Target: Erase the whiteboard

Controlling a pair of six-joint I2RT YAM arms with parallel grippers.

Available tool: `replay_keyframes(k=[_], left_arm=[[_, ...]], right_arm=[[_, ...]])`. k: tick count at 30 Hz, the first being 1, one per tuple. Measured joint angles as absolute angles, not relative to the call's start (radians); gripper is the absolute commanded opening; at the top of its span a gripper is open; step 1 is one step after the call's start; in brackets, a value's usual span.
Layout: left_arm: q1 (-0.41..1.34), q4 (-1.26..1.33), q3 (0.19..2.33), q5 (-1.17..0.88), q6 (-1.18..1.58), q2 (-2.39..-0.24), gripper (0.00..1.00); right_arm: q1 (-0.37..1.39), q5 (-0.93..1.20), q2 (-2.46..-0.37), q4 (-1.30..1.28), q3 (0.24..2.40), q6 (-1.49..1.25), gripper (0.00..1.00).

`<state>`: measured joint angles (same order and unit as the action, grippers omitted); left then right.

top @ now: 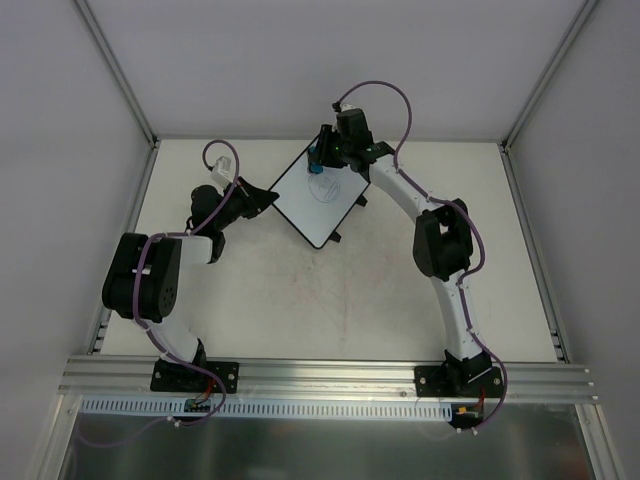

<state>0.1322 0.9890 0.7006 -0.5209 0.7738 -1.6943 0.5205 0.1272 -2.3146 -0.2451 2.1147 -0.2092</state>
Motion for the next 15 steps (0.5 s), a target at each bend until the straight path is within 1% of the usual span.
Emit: replay_keyframes(k=[10, 15], left_arm=[[0.132, 0.989, 0.700, -0.516, 0.781, -1.696, 0.00], [0.132, 0.991, 0.698, -0.516, 0.783, -1.696, 0.00]], right_arm=[[0.513, 0.117, -2.308, -0.179, 2.063, -0.248, 0.00], [0.475, 0.120, -2.304, -0.145, 2.017, -0.307, 0.00]])
